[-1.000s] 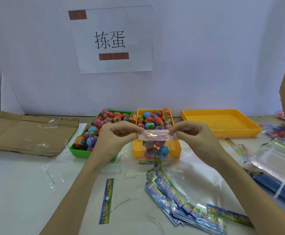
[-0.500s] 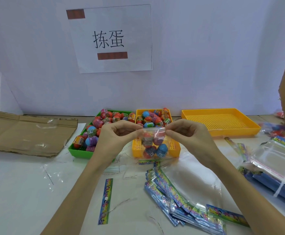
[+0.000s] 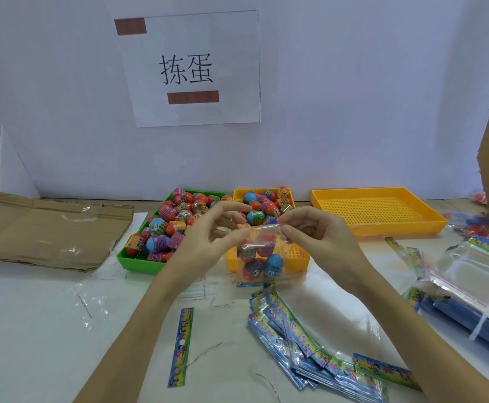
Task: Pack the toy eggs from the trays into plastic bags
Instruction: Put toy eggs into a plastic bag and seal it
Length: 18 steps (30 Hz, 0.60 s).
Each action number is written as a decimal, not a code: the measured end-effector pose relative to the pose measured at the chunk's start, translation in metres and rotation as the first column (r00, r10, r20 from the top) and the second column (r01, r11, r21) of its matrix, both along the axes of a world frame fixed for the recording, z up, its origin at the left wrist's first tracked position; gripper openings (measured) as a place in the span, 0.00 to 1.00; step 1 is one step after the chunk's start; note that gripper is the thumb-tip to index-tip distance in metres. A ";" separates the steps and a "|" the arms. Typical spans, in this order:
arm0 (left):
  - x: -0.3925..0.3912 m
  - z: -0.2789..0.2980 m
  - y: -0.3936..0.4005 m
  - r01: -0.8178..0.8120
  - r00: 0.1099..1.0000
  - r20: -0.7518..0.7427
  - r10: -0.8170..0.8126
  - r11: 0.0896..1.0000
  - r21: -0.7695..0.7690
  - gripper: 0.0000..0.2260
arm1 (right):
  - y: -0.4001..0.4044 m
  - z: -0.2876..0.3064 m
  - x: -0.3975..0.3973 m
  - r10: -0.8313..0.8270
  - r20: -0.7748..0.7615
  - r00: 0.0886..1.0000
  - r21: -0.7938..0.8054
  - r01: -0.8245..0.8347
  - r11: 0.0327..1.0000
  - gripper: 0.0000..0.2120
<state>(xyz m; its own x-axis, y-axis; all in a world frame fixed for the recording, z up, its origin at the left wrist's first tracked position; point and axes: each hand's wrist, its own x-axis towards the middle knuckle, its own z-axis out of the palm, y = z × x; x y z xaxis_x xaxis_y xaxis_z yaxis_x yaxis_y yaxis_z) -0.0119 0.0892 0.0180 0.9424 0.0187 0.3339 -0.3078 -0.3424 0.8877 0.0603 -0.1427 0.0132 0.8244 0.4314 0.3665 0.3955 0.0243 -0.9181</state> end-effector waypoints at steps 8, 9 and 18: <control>-0.001 -0.002 -0.026 -0.031 0.999 0.012 0.030 0.988 0.153 0.08 | 0.003 0.001 -0.003 0.092 -0.070 0.993 0.080 -0.086 0.993 0.11; -0.001 -0.001 -0.022 -0.033 0.999 -0.021 0.035 0.994 0.101 0.06 | 0.001 0.002 -0.001 0.072 -0.087 0.994 0.103 -0.063 0.993 0.12; -0.008 0.008 -0.024 0.152 0.956 -0.228 -0.186 0.976 -0.158 0.13 | 0.002 -0.001 -0.002 0.050 -0.042 0.998 0.088 -0.046 0.995 0.12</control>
